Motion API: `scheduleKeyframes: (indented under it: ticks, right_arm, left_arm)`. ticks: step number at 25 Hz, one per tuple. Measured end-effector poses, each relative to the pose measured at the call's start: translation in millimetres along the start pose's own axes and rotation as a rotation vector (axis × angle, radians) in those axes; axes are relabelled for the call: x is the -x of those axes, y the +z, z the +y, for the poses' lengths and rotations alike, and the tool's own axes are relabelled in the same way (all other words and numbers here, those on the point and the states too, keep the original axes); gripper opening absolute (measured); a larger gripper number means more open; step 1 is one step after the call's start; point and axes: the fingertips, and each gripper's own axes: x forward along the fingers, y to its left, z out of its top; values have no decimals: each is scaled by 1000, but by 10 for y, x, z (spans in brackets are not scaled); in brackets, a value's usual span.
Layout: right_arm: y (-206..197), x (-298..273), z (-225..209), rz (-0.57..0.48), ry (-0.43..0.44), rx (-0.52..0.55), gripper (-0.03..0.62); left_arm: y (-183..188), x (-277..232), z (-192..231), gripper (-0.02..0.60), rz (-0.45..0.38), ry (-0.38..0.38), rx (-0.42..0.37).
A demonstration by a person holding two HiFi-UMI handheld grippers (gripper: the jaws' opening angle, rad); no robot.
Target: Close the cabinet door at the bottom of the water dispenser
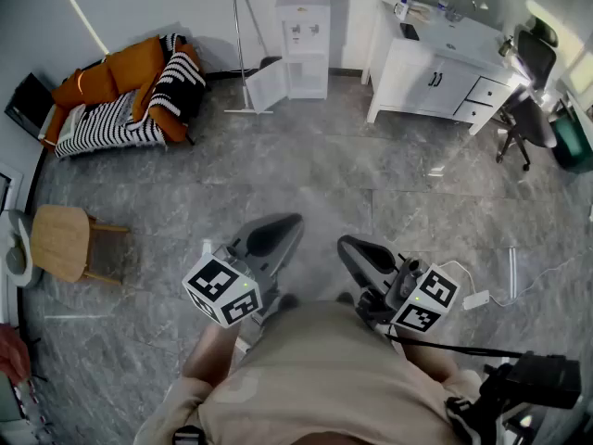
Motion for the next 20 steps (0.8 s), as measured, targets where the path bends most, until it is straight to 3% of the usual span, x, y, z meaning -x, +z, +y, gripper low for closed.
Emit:
scheduleKeyframes:
  ticks: [7,20]
  right_arm:
    - [78,266,-207,-44,-40,-65,12]
    - [278,853,-365,-33,31,-87,12]
  left_arm:
    - [-123,-177,-145,-8,41,-13,-4]
    - [-193,-790,-619,-8,69,-11,-30]
